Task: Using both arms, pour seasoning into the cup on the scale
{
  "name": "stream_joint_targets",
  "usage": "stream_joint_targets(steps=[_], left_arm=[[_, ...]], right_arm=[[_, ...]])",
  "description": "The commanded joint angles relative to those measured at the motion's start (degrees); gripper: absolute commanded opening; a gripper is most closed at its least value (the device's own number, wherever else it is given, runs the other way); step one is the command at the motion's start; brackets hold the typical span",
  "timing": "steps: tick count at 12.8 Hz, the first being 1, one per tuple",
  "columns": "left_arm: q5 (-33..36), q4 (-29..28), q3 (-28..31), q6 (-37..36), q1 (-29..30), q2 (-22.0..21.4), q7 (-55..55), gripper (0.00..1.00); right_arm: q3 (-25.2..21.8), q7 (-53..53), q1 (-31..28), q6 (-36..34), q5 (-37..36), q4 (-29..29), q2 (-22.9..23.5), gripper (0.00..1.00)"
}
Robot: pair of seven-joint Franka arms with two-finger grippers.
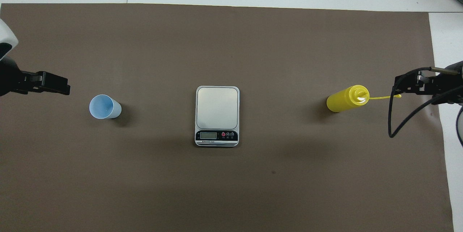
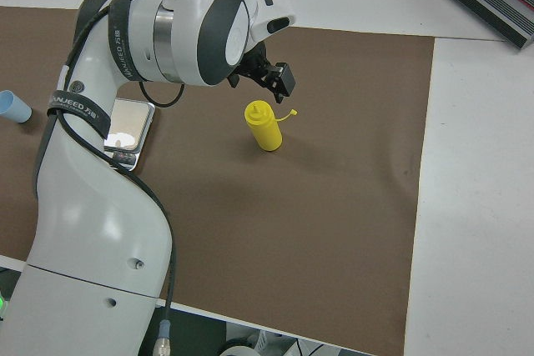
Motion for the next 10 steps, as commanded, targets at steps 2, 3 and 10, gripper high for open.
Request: stream_joint_targets(steps=[2,3,10], left_arm=[[-0.69,-1.02,0.50,0.73,-0.12,-0.94,1.19,1.00],[-0.69,-1.37,0.59,0.82,-0.12,-0.94,1.11,1.00],[-0.60,-12.25,0.77,11.52,1.55,-4.54,0.40,1.00]], right_arm=[[0.24,-0.95,-0.50,-0.37,0.19,-0.80,-0.96,1.00],[0.24,-0.95,-0.50,-0.37,0.19,-0.80,-0.96,1.00],[0.24,-0.95,-0.50,-0.37,0.19,-0.80,-0.87,1.00]])
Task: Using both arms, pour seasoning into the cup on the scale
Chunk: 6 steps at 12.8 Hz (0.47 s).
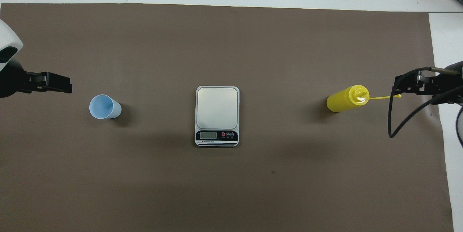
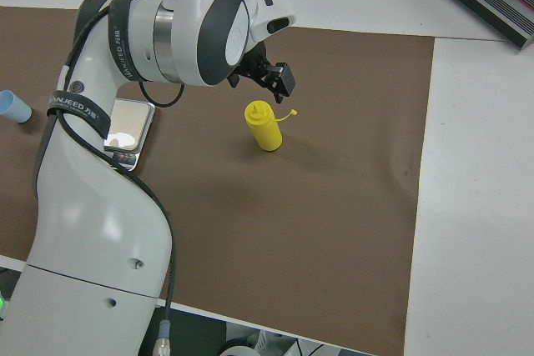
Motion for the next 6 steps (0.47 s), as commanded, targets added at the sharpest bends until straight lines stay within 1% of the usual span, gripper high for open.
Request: stream_joint_targets(steps=[1,6], left_arm=[[-0.60,-7.58,0.07,6.13,1.12,-2.99,0.34,1.00],[-0.60,-16.45,0.07,17.37,3.58,-0.35,-0.89,1.00]], right_arm=[[0.24,-0.95,-0.50,-0.37,0.19,-0.80,-0.96,1.00],[0.24,-0.95,-0.50,-0.37,0.19,-0.80,-0.96,1.00]])
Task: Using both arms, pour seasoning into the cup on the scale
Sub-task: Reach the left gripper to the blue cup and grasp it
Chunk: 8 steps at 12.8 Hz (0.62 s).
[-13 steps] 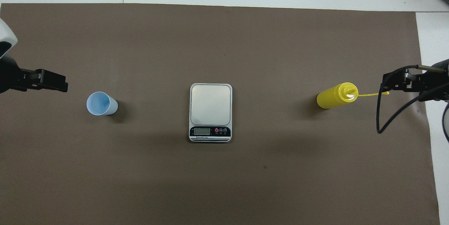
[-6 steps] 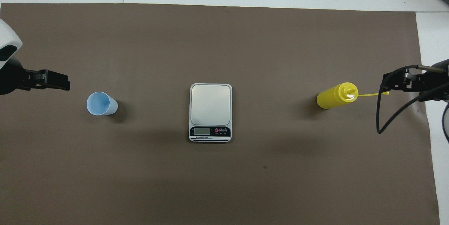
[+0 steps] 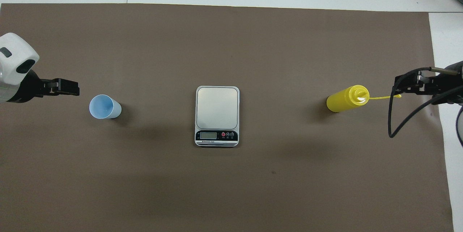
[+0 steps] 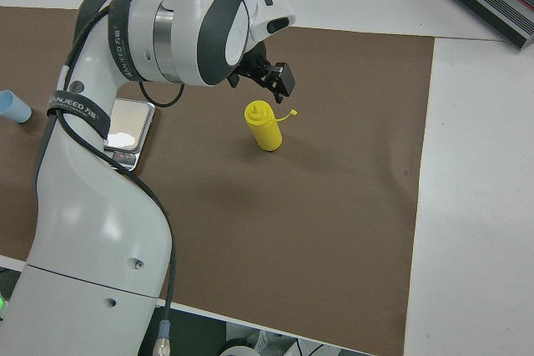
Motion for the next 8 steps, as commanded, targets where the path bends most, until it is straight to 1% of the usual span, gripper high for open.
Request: stream_joint_targets(steps=[1,3,4,5,8], left_arm=[[-0.60,-7.08,-0.32,7.65,1.66,-0.21,-1.82,1.00],[-0.60,-12.44,-0.41,13.02,1.66,-0.03,-5.34,1.00],[-0.60,-15.07,-0.41,16.96,1.58,0.40,-6.22,1.00],[-0.68,-17.45,-0.41,19.35,1.58,0.24,-6.58,1.00],[-0.86,-19.41,-0.41,20.25,1.58,0.76,-7.45,1.00]], right_arm=[[0.24,-0.95,-0.50,-0.37,0.19,-0.80,-0.96,1.00],[0.24,-0.95,-0.50,-0.37,0.19,-0.71,-0.87,1.00],[0.24,-0.95,-0.50,-0.37,0.19,-0.80,-0.87,1.00],[0.24,-0.95,-0.50,-0.37,0.19,-0.71,-0.87,1.00],[0.24,-0.95,-0.50,-0.37,0.19,-0.80,-0.96,1.00]])
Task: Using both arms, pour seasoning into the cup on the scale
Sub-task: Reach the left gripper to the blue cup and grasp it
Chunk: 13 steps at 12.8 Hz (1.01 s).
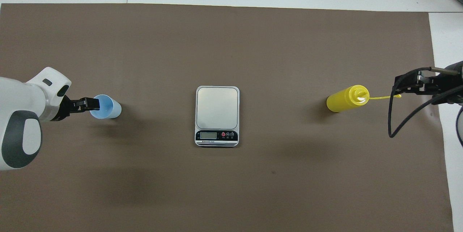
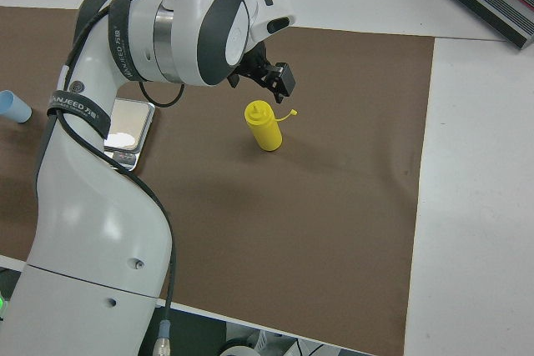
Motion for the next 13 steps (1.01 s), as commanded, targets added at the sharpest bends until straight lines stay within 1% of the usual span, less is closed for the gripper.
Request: stream_joint_targets(steps=[1,2,4,6,7,8,10,11,13], left_arm=[[-0.77,-2.42,-0.39,3.58,0.23,-0.13,-1.99,1.00],[-0.77,-2.69,-0.39,5.08,0.14,0.22,-2.08,1.00],[-0.77,-2.51,-0.30,7.02,0.23,2.50,-1.91,1.00],[-0.77,-3.21,-0.39,8.17,0.23,3.04,-2.08,1.00],[-0.77,-3.13,-0.39,8.35,-0.30,3.12,-2.69,0.74],[-0.77,-3.22,-0.39,8.35,-0.39,3.13,-2.87,0.42],[-0.77,-3.39,-0.39,8.26,-0.83,3.04,-2.35,0.05],[-0.77,-3.39,-0.39,8.09,-0.83,3.04,-1.74,0.00],[-0.77,-2.61,-0.30,7.21,-0.57,3.12,0.81,0.00]], right_arm=[[0.24,-0.95,-0.50,-0.37,0.19,-0.80,-0.87,1.00],[0.24,-0.95,-0.50,-0.37,0.19,-0.80,-0.96,1.00],[0.24,-0.95,-0.50,-0.37,0.19,-0.80,-0.87,1.00],[0.24,-0.95,-0.50,-0.37,0.19,-0.71,-0.96,1.00],[0.24,-0.95,-0.50,-0.37,0.19,-0.80,-0.96,1.00],[0.24,-0.95,-0.50,-0.37,0.19,-0.80,-0.96,1.00],[0.24,-0.95,-0.50,-0.37,0.19,-0.80,-0.96,1.00],[0.24,-0.95,-0.50,-0.37,0.19,-0.80,-0.87,1.00],[0.24,-0.95,-0.50,-0.37,0.19,-0.80,-0.96,1.00]])
